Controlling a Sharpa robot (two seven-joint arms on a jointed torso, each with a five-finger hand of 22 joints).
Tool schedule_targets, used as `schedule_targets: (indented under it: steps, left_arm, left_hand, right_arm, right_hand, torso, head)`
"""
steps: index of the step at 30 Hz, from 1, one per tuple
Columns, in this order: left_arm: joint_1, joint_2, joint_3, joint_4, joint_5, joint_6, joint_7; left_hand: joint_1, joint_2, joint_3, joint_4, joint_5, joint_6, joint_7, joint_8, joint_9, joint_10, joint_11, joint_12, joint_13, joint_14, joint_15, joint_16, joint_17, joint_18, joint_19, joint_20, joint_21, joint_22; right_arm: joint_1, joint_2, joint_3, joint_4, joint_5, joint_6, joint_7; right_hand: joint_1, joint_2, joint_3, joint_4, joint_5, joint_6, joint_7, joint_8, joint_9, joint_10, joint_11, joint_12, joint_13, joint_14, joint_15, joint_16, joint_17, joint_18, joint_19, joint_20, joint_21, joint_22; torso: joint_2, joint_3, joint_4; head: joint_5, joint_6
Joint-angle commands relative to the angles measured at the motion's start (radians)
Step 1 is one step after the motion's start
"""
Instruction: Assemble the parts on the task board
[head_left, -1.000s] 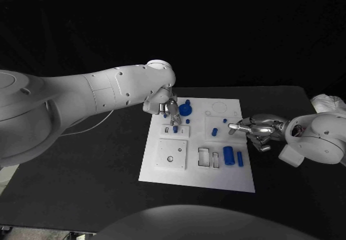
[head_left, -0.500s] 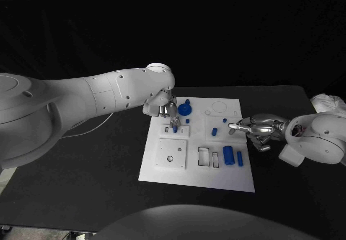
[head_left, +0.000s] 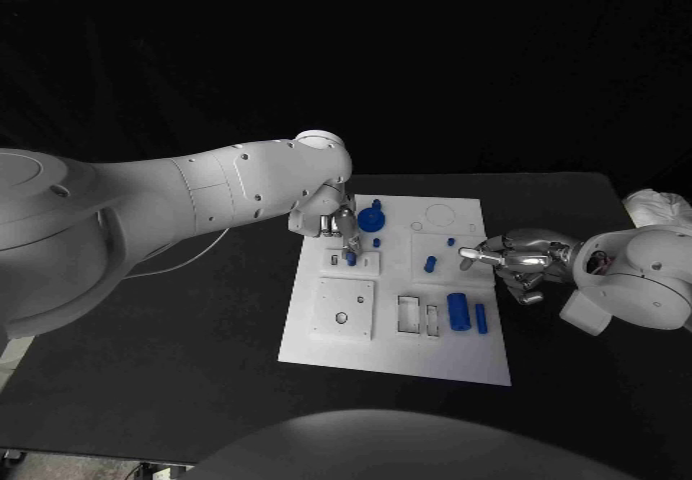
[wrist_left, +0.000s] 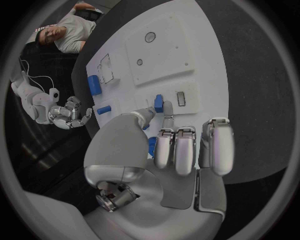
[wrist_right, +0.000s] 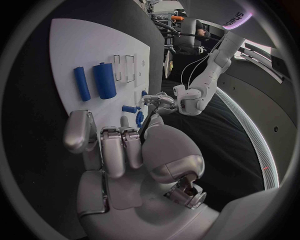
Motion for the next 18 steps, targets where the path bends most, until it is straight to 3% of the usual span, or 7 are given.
schedule_targets:
  steps: [1,8,18]
  left_arm:
    - [-0.002,-0.001,0.0,0.003,0.014,-0.015,-0.069]
    - [-0.004,-0.005,0.0,0.005,0.016,-0.036,-0.066]
    - [-0.008,-0.026,0.0,0.033,0.012,-0.123,-0.072]
  left_hand:
    - [0.012,-0.004,0.015,-0.004,0.007,0.005,-0.005,0.006,0.002,0.106,-0.009,0.002,0.263,0.105,-0.007,0.002,0.263,-0.004,0.018,-0.007,-0.004,0.189]
    - [0.02,-0.014,0.068,-0.033,0.047,0.015,-0.009,0.009,0.014,0.106,-0.014,0.002,0.263,0.105,-0.011,0.002,0.263,-0.004,0.019,-0.013,-0.005,0.191]
    - [0.041,-0.019,0.134,-0.12,0.132,0.023,-0.02,0.035,0.056,0.106,-0.025,0.002,0.263,0.105,-0.022,0.002,0.263,-0.006,0.025,-0.022,-0.001,0.197]
  right_arm:
    - [-0.001,0.001,0.0,-0.001,-0.001,0.017,0.002]
    - [-0.001,0.002,0.0,-0.004,0.001,0.017,0.0]
    - [-0.002,0.002,0.0,-0.008,0.002,0.02,-0.007]
  right_hand:
    - [0.001,0.008,0.006,-0.001,0.002,0.007,-0.003,0.004,-0.001,0.046,-0.003,-0.006,0.089,0.061,0.0,-0.006,0.208,-0.011,-0.006,0.0,-0.006,0.147]
    - [0.002,0.009,0.007,-0.002,0.002,0.007,-0.003,0.004,-0.001,0.044,-0.003,-0.007,0.087,0.059,0.0,-0.009,0.205,-0.01,-0.008,0.0,-0.011,0.146]
    - [0.003,0.009,0.008,-0.003,0.003,0.007,-0.002,0.004,-0.002,0.042,-0.002,-0.009,0.086,0.054,0.0,-0.014,0.201,-0.009,-0.013,0.001,-0.017,0.144]
  torso:
    - [0.0,0.0001,-0.0003]
    - [-0.001,-0.0001,-0.001]
    - [0.0,-0.0004,0.0006]
  head:
    - [0.002,0.0]
    - [0.001,0.0]
    - [-0.003,0.0]
